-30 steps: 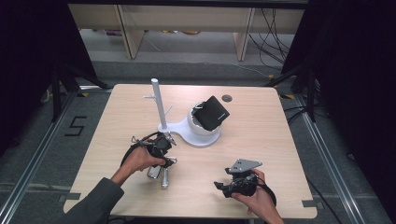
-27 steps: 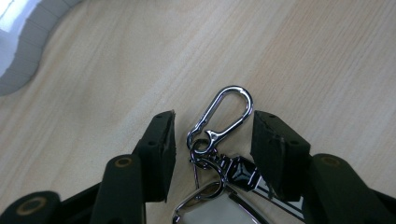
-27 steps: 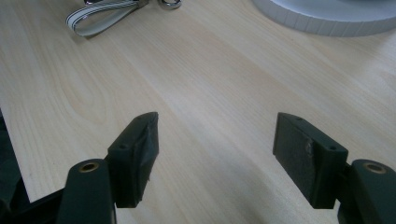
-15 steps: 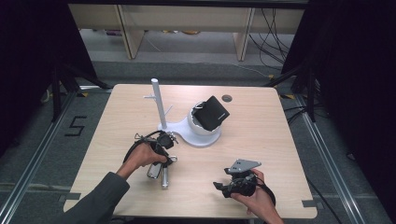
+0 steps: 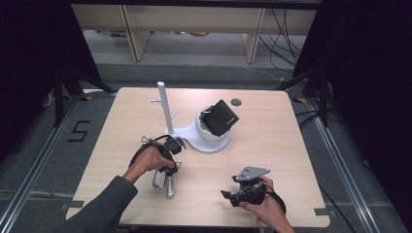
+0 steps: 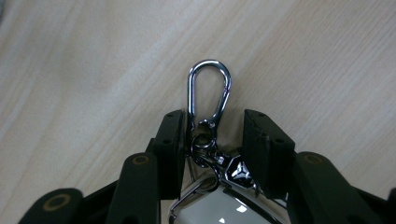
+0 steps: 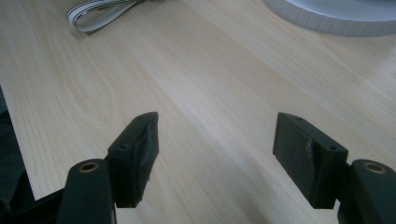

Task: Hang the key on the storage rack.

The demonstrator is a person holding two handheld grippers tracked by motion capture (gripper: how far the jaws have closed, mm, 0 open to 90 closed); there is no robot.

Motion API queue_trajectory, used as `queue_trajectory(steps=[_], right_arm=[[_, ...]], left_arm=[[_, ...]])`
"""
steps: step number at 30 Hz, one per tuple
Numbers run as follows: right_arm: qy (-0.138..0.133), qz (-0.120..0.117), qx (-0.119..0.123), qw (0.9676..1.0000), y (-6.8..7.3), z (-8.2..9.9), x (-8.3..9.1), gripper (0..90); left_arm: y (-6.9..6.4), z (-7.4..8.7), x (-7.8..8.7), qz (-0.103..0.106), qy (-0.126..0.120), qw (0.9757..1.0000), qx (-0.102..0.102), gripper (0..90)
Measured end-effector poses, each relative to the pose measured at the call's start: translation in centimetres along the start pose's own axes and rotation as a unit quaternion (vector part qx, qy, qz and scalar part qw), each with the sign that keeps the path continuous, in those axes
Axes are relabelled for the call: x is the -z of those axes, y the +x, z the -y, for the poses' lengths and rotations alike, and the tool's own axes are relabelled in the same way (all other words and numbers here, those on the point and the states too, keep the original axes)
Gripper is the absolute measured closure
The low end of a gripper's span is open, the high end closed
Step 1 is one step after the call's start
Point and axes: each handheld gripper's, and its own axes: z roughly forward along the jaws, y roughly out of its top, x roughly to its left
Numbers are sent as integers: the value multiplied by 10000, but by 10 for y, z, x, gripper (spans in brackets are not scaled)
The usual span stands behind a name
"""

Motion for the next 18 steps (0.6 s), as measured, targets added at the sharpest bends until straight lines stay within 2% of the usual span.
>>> queue_trajectory(steps=[2,4,6,8,9,11,14,18], right_arm=[[-26,12,63,10000,0,0,-1,323],[23,-9,-27,10000,2,1,-1,323],[8,-16,-22,10000,1,0,-1,323],[-3,6,70,10000,0,0,-1,323],[9,-12,11,10000,2,0,-1,324],[0,-11,40,10000,1,0,-1,324],[3,-27,45,10000,2,0,-1,324],[23,-29,15,10000,2,0,-1,324]], left_arm=[[-1,-1,0,-6,163,9999,-30,559],[-1,-3,0,19,241,9997,0,557],[0,-3,0,-35,287,9996,-22,619],[0,-3,1,-30,394,9991,-148,701],[1,-3,1,-27,373,9992,-123,724],[1,-2,1,-36,386,9991,-187,731],[-1,-1,1,-12,474,9981,-387,736],[-1,1,1,19,410,9979,-507,741]])
